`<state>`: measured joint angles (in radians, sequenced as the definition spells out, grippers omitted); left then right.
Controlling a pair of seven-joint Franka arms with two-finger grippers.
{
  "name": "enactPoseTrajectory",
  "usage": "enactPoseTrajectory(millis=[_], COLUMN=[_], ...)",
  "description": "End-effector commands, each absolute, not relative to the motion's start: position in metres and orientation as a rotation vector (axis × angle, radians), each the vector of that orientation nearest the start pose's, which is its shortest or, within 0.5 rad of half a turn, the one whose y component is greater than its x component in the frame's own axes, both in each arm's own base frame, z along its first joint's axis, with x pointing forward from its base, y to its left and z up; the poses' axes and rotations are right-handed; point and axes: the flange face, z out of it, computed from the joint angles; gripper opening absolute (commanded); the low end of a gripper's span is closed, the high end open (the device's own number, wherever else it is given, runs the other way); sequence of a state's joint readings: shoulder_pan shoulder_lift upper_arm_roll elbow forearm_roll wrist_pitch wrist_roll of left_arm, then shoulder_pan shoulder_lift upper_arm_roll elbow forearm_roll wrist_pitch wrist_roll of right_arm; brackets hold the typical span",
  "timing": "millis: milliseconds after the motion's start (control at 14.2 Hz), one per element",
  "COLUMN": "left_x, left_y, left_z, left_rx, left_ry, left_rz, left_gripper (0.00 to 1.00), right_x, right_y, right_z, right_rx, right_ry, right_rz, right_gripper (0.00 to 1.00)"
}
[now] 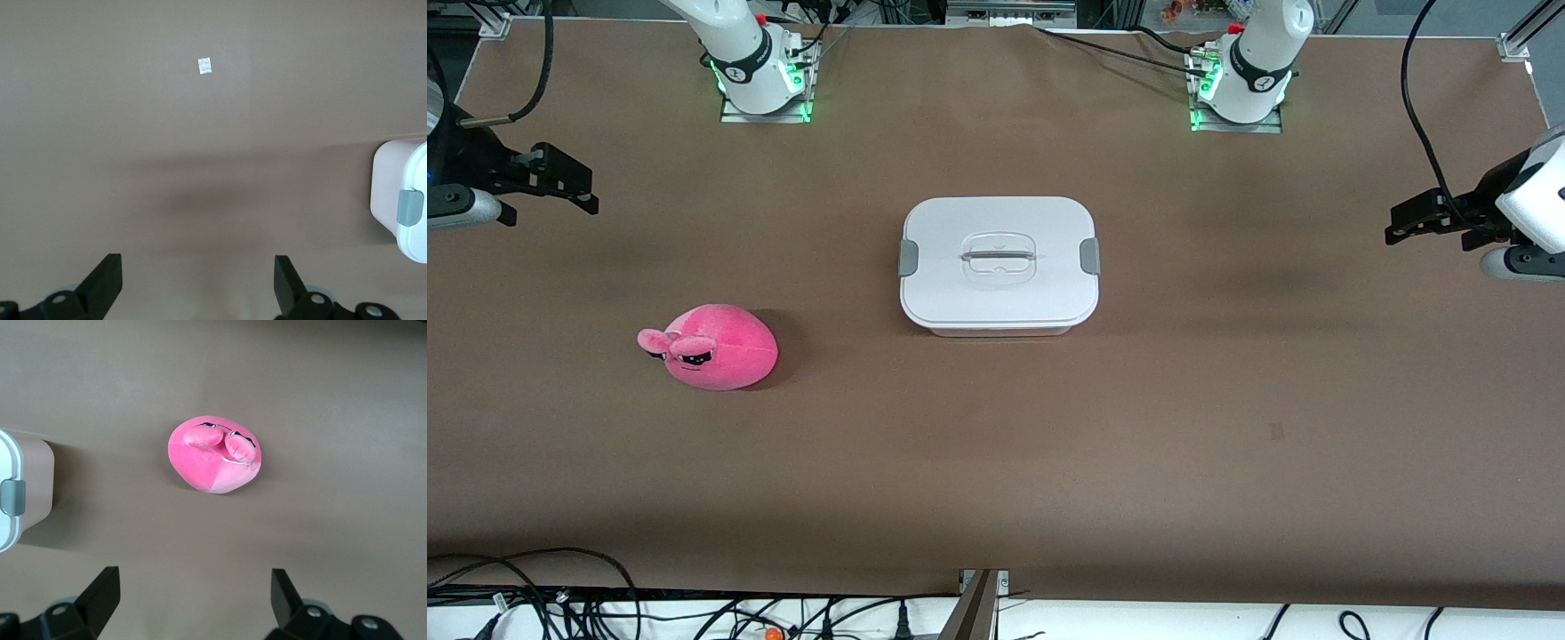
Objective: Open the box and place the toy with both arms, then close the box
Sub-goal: 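Move the left gripper to the box lid while the right gripper approaches the toy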
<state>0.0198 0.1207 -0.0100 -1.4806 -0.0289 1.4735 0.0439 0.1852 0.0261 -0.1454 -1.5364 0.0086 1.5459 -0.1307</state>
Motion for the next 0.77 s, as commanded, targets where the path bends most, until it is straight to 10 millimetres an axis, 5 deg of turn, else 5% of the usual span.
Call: enactPoseTrajectory(millis=[0, 351, 702], left_x=[0.575, 0.579, 0.577], left_y=[0.000, -0.007, -0.076], left_z=[0.597, 0.590, 0.583], left_rx=[-3.170, -3.189, -3.172], left_ry=[0.043, 0.056, 0.250], left_rz=[0.174, 0.190, 0.216], left_gripper=[1.00, 1.00, 1.00], right_x=[0.558, 0.558, 0.556], right_y=[0.028, 0.029, 0.028], right_z=[0.631, 0.630, 0.631], right_rx=[-3.124, -3.122, -3.128], right_ry=[-0.296, -0.301, -0.301], right_rz=[0.014, 0.016, 0.029], right_gripper=[1.00, 1.00, 1.00])
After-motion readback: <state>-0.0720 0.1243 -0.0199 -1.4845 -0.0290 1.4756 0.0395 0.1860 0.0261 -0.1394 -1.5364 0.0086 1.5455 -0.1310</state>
